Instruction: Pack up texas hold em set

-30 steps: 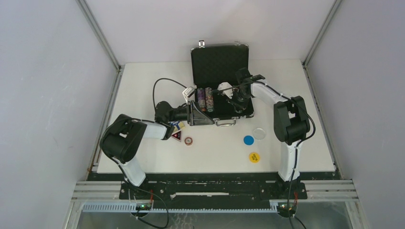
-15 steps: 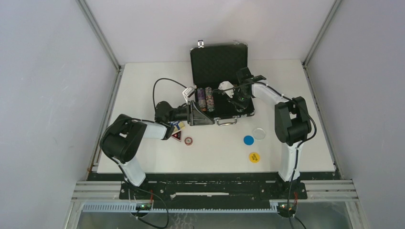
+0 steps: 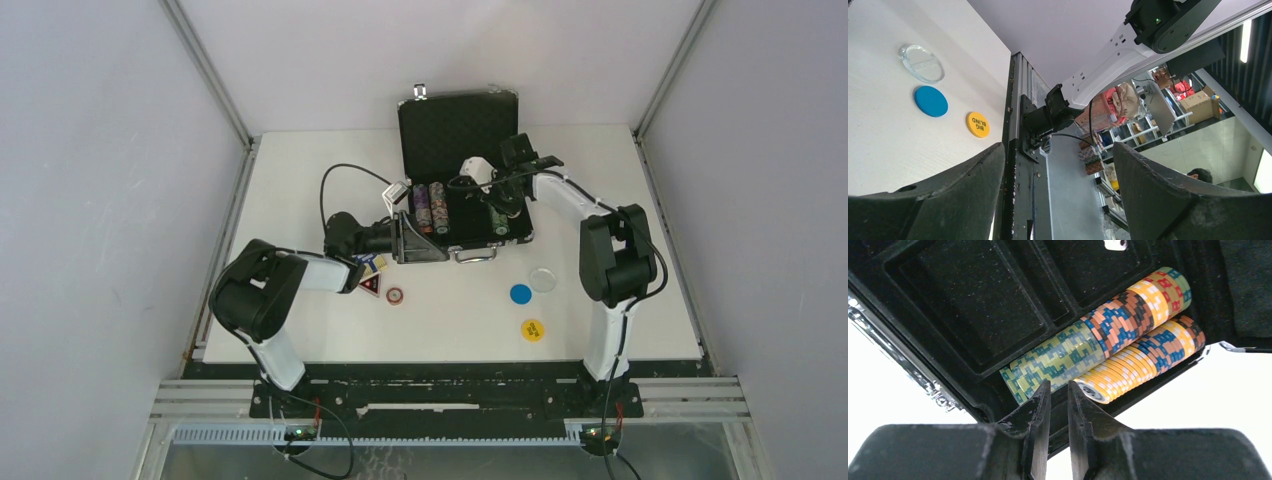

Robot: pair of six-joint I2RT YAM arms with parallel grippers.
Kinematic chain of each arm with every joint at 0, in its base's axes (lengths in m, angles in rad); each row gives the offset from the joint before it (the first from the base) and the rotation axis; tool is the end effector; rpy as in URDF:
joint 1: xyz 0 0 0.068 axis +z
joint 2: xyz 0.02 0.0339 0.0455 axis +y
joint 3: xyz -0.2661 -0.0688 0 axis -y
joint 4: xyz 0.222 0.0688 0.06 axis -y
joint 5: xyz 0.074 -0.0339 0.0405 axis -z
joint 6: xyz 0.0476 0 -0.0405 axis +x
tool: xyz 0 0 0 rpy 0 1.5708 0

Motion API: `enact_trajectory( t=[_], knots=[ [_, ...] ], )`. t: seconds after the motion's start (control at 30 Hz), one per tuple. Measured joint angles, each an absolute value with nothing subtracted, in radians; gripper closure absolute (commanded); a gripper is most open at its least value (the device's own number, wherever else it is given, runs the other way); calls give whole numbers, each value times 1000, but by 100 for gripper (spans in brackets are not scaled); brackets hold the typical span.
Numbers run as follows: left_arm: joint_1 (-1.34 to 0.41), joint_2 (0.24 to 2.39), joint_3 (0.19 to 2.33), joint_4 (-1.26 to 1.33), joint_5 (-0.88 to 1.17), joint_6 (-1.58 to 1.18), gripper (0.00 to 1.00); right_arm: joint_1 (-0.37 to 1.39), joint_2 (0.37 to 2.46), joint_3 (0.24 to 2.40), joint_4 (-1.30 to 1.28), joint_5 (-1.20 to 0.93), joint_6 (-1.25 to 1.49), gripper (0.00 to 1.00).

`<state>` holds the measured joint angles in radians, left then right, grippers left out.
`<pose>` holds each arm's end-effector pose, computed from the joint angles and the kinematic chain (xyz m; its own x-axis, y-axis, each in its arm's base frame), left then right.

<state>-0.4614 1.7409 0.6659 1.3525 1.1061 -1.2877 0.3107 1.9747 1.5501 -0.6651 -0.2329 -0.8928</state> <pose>0.2632 -0.1784 0.2352 -0.8623 -0.0518 -0.5038 0.5063 -0.1119 -0.8551 0.3844 0.1350 0.2147 -0.2185 -0.8661 -0.4496 -0.9077 0.3495 -0.2321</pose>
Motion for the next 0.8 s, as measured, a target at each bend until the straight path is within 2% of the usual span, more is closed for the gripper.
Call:
enact_trajectory(
  t=[0.17,0.33,0.37,0.43,0.47,0.8],
  knots=[
    [-461,1741,666,1353,1107,-1290,16,309,1956,1533,-615,-226,-880,74],
    [-461,1741,666,1353,1105,-1295,15,310,1855,1428,-542,-203,-741,80],
    [-461,1741,666,1353,1104,-1295,15,313,1838,1418,-537,-195,-697,83],
    [-461,1741,666,1353,1102,-1299,15,320,1809,1409,-535,-181,-612,97],
    [-461,1741,666,1353,1101,-1302,15,326,1795,1406,-533,-174,-571,100],
    [-461,1747,666,1354,1079,-1320,14,379,1785,1265,-492,-147,-358,100]
  ],
)
